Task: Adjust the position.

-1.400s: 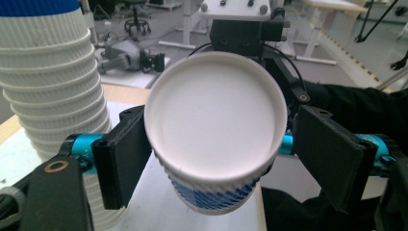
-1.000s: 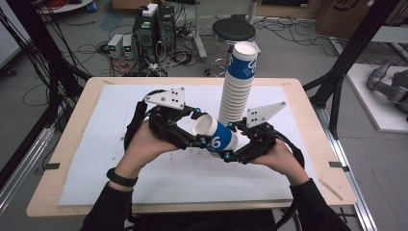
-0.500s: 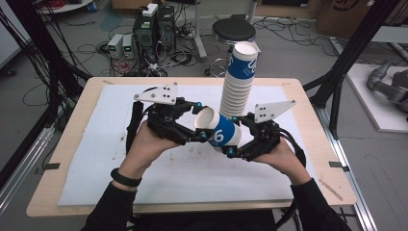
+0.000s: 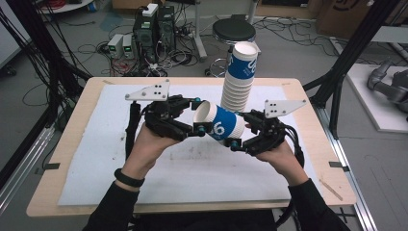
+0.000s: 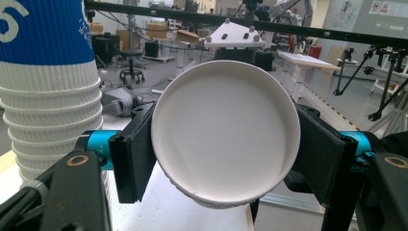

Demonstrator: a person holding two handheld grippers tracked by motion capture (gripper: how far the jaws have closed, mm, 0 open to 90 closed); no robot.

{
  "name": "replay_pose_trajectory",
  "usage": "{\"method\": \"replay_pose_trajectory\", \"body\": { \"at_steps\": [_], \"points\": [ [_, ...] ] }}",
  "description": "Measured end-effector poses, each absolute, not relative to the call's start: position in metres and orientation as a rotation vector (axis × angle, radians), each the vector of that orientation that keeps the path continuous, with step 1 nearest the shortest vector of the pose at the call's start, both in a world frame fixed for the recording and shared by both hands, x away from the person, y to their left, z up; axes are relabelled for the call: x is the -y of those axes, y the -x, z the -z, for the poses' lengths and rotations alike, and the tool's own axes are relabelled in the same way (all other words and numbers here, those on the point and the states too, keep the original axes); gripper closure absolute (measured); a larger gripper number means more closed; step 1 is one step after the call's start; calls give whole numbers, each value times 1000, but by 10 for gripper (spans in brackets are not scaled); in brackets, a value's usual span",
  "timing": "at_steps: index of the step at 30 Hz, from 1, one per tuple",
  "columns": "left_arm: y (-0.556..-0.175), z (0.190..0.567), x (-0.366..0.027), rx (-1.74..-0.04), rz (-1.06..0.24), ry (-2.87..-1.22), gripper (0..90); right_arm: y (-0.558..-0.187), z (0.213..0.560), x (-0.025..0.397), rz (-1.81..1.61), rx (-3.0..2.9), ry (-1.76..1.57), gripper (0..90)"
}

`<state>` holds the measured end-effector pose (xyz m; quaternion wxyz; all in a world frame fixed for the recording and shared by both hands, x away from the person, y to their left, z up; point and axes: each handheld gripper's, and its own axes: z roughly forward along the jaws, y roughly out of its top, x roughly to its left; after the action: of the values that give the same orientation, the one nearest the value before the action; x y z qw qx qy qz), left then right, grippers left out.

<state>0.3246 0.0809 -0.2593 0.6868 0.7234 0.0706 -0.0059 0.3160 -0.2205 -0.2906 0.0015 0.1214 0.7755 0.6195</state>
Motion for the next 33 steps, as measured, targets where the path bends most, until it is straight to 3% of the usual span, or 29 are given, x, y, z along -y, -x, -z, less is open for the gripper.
{"method": "replay_pose_trajectory", "body": {
  "at_steps": [20,33],
  "points": [
    [-322,254,-80,-169,3,-1894,221,-319,290,223,-1804,-2540,-355,203],
    [-325,257,-78,-152,16,-1923,292,-317,288,221,-1720,-2593,-330,197]
  ]
}}
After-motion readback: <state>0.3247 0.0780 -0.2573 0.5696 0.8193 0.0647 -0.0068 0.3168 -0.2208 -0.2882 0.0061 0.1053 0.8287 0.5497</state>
